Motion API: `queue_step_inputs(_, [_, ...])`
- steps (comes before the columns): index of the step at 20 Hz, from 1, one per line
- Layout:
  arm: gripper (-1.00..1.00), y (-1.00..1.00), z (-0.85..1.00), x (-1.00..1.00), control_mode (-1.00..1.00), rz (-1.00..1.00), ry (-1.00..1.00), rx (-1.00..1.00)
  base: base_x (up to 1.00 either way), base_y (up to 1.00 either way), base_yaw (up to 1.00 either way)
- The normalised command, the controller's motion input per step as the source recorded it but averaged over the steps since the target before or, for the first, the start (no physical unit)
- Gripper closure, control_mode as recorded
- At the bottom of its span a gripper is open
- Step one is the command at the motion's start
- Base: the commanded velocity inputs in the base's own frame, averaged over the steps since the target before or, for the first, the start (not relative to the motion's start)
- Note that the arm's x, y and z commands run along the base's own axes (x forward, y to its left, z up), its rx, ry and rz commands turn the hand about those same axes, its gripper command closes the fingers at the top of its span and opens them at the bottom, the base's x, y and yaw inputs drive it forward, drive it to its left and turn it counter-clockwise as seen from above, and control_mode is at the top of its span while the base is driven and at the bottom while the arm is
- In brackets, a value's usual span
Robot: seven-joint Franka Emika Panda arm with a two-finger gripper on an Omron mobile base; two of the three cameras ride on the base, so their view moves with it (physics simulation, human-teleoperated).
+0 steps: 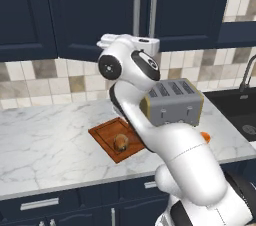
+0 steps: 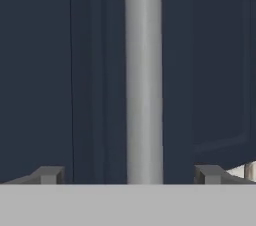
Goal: Pick the bread, place it on the cutting board, pick the jam, place it on the counter, and close the cabinet.
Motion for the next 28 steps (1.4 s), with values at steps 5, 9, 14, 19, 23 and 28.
queue_step_inputs(5, [-1.0,0.0,0.0,0.63,-1.0,-0.05,0.0,0.0,0.0,0.0,0.0])
queue_step_inputs(9, [-1.0,0.0,0.0,0.56,-1.0,-0.06,0.0,0.0,0.0,0.0,0.0])
queue_step_inputs(14, [-1.0,0.0,0.0,0.49,-1.0,-0.07,0.0,0.0,0.0,0.0,0.0])
queue_step_inputs(19, [-1.0,0.0,0.0,0.38,-1.0,-0.02,0.0,0.0,0.0,0.0,0.0])
queue_step_inputs(23, [-1.0,0.0,0.0,0.31,-1.0,0.0,0.0,0.0,0.0,0.0,0.0])
queue_step_inputs(28, [-1.0,0.0,0.0,0.29,-1.0,0.0,0.0,0.0,0.0,0.0,0.0])
